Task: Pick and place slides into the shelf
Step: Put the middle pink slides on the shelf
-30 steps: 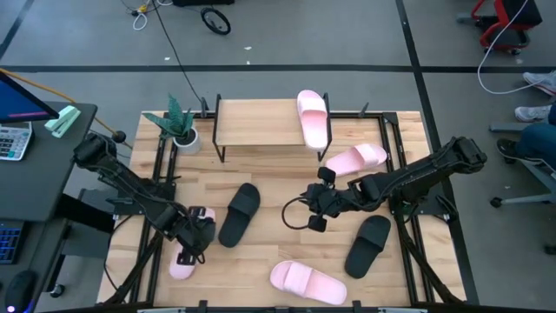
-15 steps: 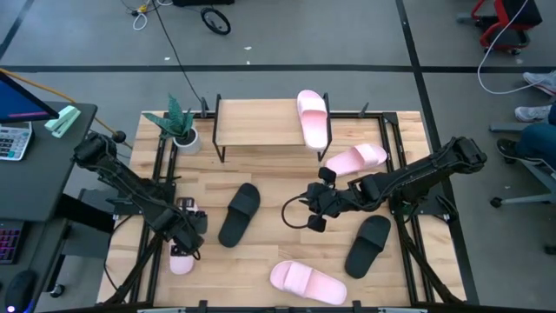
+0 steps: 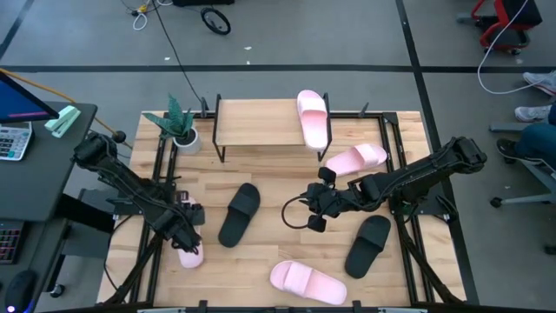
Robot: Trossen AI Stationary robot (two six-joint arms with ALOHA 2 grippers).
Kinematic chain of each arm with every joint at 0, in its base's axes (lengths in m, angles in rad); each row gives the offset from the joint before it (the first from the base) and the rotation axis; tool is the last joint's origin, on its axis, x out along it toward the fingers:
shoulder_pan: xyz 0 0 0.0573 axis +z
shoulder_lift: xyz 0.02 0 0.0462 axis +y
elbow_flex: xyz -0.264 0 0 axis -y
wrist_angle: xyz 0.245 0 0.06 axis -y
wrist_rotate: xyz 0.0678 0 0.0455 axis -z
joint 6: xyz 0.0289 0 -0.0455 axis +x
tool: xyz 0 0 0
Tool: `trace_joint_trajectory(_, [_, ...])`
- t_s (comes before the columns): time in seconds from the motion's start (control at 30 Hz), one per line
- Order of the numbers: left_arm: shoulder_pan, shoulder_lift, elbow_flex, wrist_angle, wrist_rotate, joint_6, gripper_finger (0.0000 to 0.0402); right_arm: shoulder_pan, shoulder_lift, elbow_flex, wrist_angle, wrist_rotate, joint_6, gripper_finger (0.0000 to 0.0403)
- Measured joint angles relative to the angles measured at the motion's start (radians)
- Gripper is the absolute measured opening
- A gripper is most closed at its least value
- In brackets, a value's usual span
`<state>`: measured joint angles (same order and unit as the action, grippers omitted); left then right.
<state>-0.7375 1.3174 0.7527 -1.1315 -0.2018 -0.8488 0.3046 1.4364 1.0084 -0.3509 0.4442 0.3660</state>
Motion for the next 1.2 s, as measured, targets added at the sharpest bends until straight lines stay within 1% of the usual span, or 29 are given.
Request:
trace_joint_trajectory(0.13, [-0.003, 0.0, -0.033, -0.001, -0.008, -0.085, 0.0172, 0.0, 0.0, 0.0, 0.0, 0.0, 0.0, 0.0085])
trace_joint_trajectory(0.2, [-0.003, 0.0, -0.04, -0.005, -0.015, -0.09, 0.0169, 0.0, 0.0, 0.0, 0.0, 0.0, -0.001, 0.0085])
trace_joint_trajectory(0.27, [-0.003, 0.0, -0.04, -0.006, -0.03, -0.079, 0.0158, 0.0, 0.0, 0.0, 0.0, 0.0, -0.001, 0.0085])
trace_joint_trajectory(0.33, [-0.003, 0.0, -0.04, -0.008, -0.047, -0.078, 0.0134, 0.0, 0.0, 0.0, 0.0, 0.0, -0.002, 0.0085])
trace_joint_trajectory(0.43, [-0.003, 0.0, -0.035, 0.001, -0.056, -0.079, 0.0079, 0.0, 0.0, 0.0, 0.0, 0.0, -0.002, 0.0085])
trace_joint_trajectory(0.5, [-0.002, 0.001, -0.002, 0.02, -0.061, -0.073, 0.0034, 0.0, 0.0, 0.0, 0.0, 0.0, -0.003, 0.0085])
trace_joint_trajectory(0.53, [-0.002, 0.001, 0.025, 0.034, -0.066, -0.062, 0.002, 0.0, 0.0, 0.0, 0.0, 0.0, -0.003, 0.0085])
trace_joint_trajectory(0.57, [-0.002, 0.001, 0.056, 0.04, -0.082, -0.051, 0.0014, 0.0, 0.0, 0.0, 0.0, 0.0, -0.003, 0.0085])
trace_joint_trajectory(0.63, [-0.003, 0.001, 0.128, 0.042, -0.153, -0.008, 0.0019, 0.0, 0.0, 0.0, 0.0, 0.009, -0.004, 0.0085])
trace_joint_trajectory(0.73, [0.0, 0.001, 0.259, 0.048, -0.333, 0.135, 0.0025, 0.0, 0.0, 0.0, 0.0, 0.043, -0.024, 0.0085])
trace_joint_trajectory(0.83, [0.021, 0.001, 0.389, 0.056, -0.536, 0.336, 0.0013, -0.001, 0.0, 0.0, 0.0, 0.056, -0.029, 0.0085])
trace_joint_trajectory(0.9, [0.054, 0.001, 0.46, 0.077, -0.685, 0.451, 0.0011, -0.002, 0.0, 0.0, 0.0, 0.057, -0.03, 0.0085])
trace_joint_trajectory(0.97, [0.103, 0.001, 0.52, 0.099, -0.8, 0.565, 0.0015, -0.002, 0.0, 0.0, 0.0, 0.075, -0.042, 0.0085])
trace_joint_trajectory(1.03, [0.177, -0.001, 0.561, 0.15, -0.845, 0.681, 0.0019, -0.001, 0.0, 0.0, 0.0, 0.131, -0.068, 0.0085])
trace_joint_trajectory(1.1, [0.271, -0.001, 0.576, 0.252, -0.845, 0.807, 0.0017, 0.0, -0.003, 0.0, -0.002, 0.213, -0.08, 0.0085])
trace_joint_trajectory(1.17, [0.373, 0.0, 0.577, 0.369, -0.825, 0.929, 0.0011, 0.0, -0.015, 0.0, -0.014, 0.288, -0.08, 0.0085])
trace_joint_trajectory(1.2, [0.431, 0.0, 0.577, 0.414, -0.788, 0.983, 0.0011, -0.001, -0.026, 0.0, -0.024, 0.312, -0.079, 0.0085])
